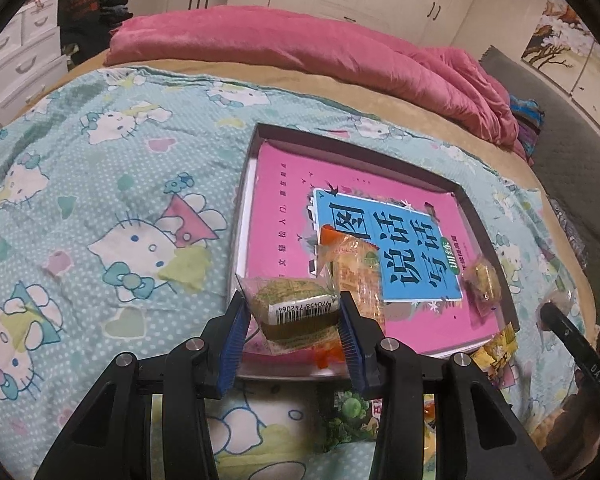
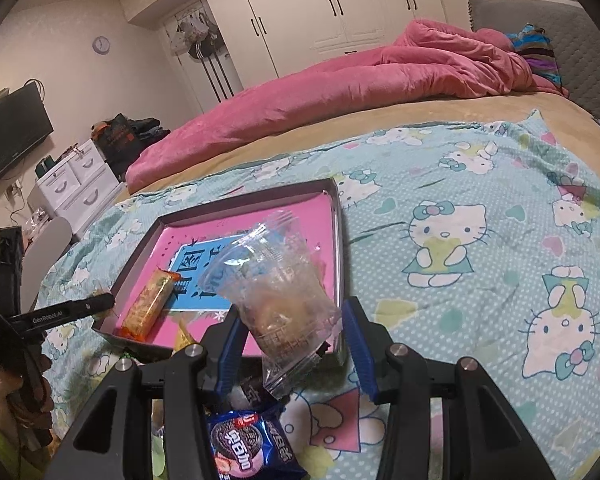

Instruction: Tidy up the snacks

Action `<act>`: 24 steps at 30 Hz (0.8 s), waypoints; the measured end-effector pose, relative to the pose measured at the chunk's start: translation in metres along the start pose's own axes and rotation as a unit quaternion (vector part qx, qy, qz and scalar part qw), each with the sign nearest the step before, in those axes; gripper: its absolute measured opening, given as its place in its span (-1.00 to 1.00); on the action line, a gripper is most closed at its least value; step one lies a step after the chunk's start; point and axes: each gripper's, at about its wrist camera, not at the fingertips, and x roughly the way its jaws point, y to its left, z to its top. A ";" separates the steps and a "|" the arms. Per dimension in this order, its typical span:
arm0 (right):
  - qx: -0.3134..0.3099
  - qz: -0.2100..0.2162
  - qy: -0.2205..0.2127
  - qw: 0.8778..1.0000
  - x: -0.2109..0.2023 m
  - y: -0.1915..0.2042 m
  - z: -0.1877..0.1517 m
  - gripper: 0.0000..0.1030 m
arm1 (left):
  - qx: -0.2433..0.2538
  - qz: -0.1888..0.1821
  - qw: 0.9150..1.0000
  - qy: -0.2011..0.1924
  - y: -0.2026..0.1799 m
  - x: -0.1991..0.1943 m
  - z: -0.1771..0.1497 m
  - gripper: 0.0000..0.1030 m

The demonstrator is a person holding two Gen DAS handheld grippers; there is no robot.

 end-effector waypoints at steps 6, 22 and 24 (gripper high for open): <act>-0.003 0.004 0.000 1.000 0.007 0.003 0.004 -0.06 | -0.004 -0.003 1.000 0.009 -0.001 0.009 0.003 -0.13; 0.003 0.007 0.026 1.000 0.032 0.001 0.005 -0.06 | -0.020 -0.024 0.999 0.031 -0.001 0.021 -0.003 -0.09; 0.001 0.007 0.028 1.000 0.036 0.002 0.006 -0.06 | -0.019 -0.024 0.999 0.032 -0.003 0.022 -0.004 -0.09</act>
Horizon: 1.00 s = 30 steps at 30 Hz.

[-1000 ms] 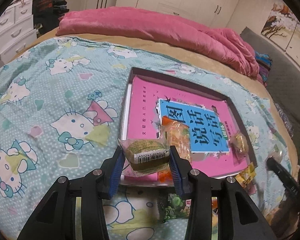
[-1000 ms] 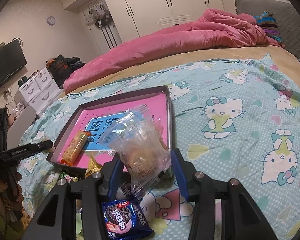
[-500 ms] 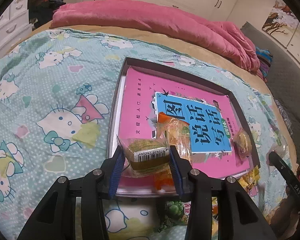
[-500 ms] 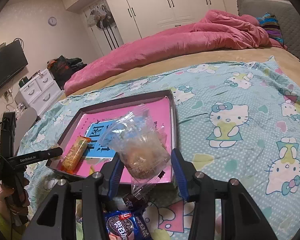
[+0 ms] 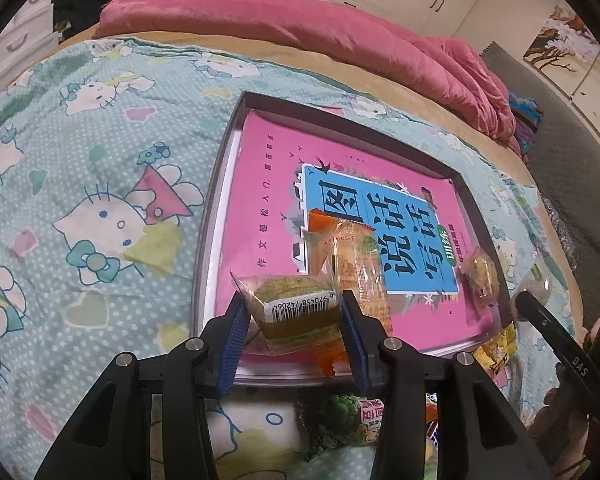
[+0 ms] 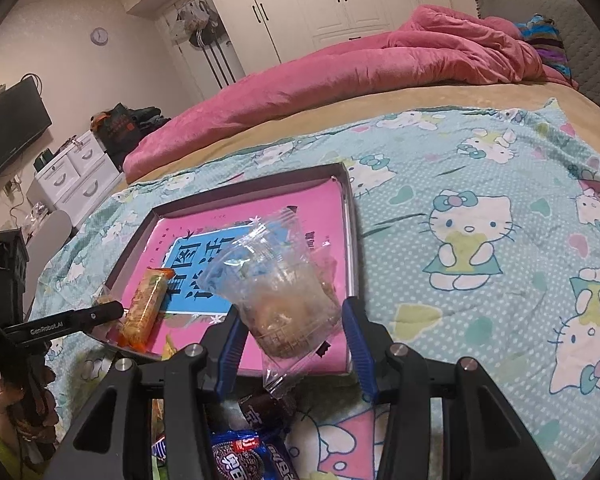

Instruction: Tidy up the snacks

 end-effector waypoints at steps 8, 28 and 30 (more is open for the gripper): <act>-0.005 -0.002 0.009 1.000 0.011 0.003 -0.002 -0.06 | 0.008 -0.004 1.000 0.004 -0.005 0.002 -0.001 -0.09; -0.010 0.022 0.032 0.999 0.023 0.007 -0.010 -0.06 | 0.016 -0.003 1.000 0.006 -0.014 0.008 -0.004 -0.09; -0.012 0.022 0.036 0.999 0.025 0.007 -0.011 -0.06 | 0.016 -0.003 1.000 0.006 -0.014 0.008 -0.004 -0.09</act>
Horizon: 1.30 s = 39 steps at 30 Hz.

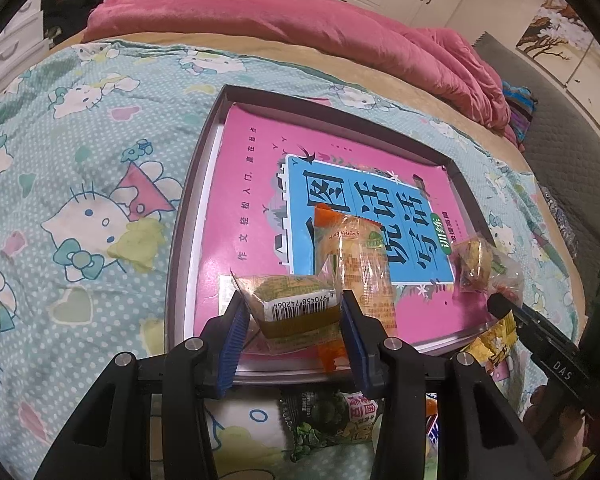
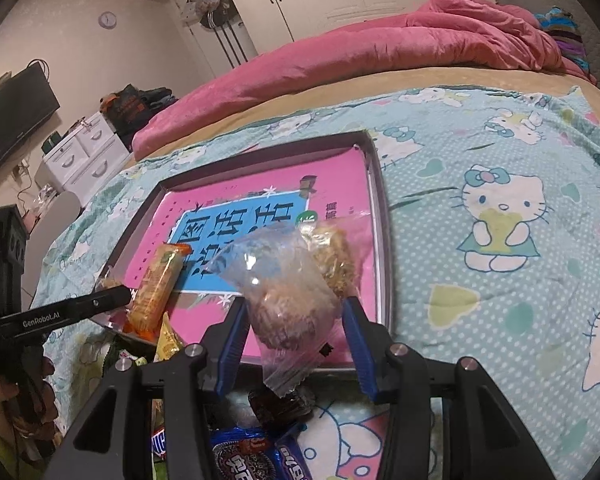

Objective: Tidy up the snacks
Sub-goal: 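Lower the clear cookie bag into the tray and open right tool while left holds cake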

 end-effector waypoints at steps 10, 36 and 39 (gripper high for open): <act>-0.014 -0.016 -0.002 1.000 -0.001 0.005 -0.002 -0.06 | 0.001 0.000 1.000 0.000 0.000 -0.001 -0.001 -0.09; -0.026 -0.044 -0.005 0.999 -0.006 0.005 -0.005 -0.06 | -0.005 -0.003 1.000 0.002 0.004 -0.008 -0.007 -0.08; -0.023 -0.039 -0.004 0.999 -0.006 0.004 -0.005 -0.06 | -0.008 -0.008 1.000 0.003 0.007 -0.010 -0.007 -0.08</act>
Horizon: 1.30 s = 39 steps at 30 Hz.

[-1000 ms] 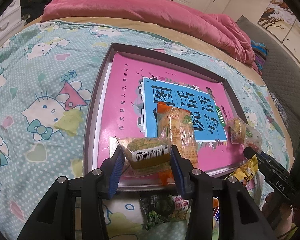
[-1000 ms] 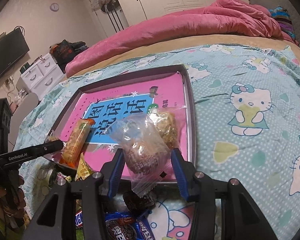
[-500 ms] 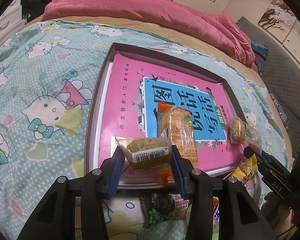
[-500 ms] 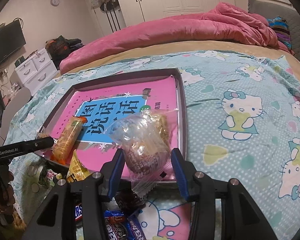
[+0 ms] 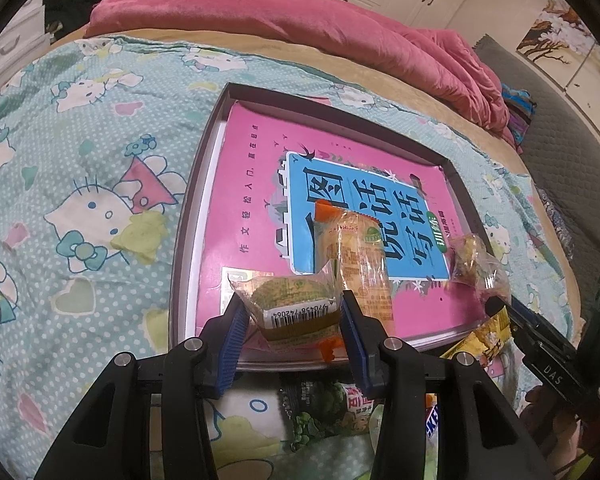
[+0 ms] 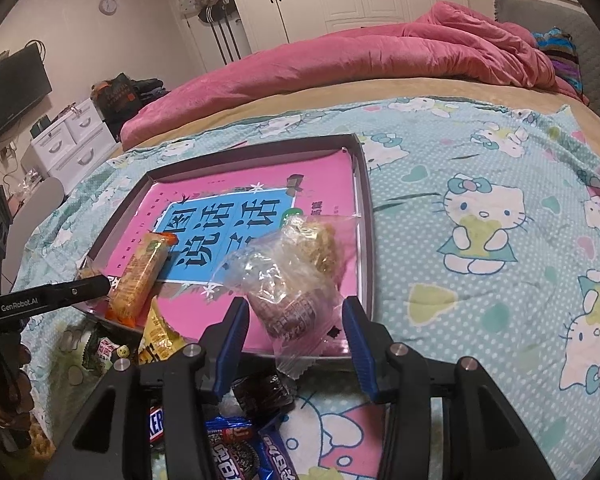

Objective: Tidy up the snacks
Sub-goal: 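Lower the clear cookie bag into the tray and open right tool while left holds cake, then lower the wrapped cake onto the tray and open the left tool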

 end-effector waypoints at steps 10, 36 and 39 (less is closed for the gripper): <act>0.006 0.020 -0.013 1.000 -0.010 0.000 -0.002 -0.06 | 0.000 0.000 1.000 0.001 0.000 -0.004 -0.001 -0.08; -0.008 0.141 0.005 0.990 -0.009 0.027 -0.003 -0.06 | -0.004 0.003 1.000 0.002 0.002 -0.007 0.001 -0.05; -0.007 0.133 0.012 0.991 -0.003 0.028 -0.001 -0.06 | -0.005 0.002 1.000 0.002 0.002 -0.007 0.001 -0.05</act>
